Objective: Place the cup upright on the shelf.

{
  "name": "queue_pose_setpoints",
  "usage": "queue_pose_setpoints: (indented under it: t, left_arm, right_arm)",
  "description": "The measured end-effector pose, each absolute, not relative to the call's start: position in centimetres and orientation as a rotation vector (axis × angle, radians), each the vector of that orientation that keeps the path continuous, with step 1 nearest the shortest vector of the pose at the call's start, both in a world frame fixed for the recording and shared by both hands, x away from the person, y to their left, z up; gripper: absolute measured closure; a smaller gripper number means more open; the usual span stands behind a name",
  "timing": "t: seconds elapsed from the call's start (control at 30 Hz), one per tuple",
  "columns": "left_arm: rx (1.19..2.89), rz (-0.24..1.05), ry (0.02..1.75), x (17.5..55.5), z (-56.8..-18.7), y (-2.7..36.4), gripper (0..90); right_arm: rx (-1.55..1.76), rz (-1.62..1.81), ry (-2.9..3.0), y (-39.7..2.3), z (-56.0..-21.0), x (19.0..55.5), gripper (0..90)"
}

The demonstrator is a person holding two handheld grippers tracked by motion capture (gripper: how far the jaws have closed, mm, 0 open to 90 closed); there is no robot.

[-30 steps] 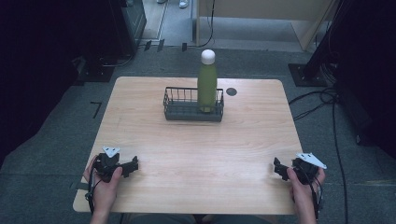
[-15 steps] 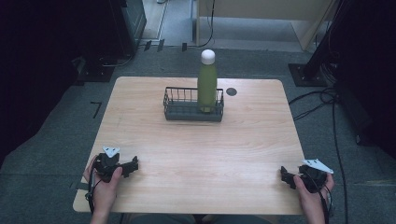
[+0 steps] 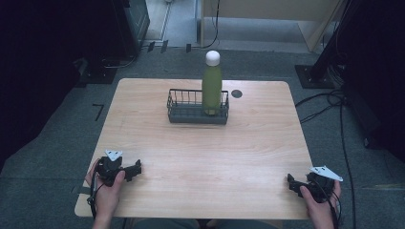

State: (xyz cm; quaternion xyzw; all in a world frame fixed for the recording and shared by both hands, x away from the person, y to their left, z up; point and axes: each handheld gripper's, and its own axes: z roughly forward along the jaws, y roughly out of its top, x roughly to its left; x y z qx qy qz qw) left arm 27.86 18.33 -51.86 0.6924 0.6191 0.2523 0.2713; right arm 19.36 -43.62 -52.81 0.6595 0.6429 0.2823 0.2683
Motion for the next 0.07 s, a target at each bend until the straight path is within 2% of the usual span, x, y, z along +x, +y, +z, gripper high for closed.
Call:
queue_pose_setpoints:
  t: [0.07]
  left_arm:
    - [1.863, 0.679, 1.669, 27.91, -51.87, 18.3, 0.1]
  right_arm:
    - [1.78, 0.762, 1.734, -43.62, -52.81, 19.36, 0.2]
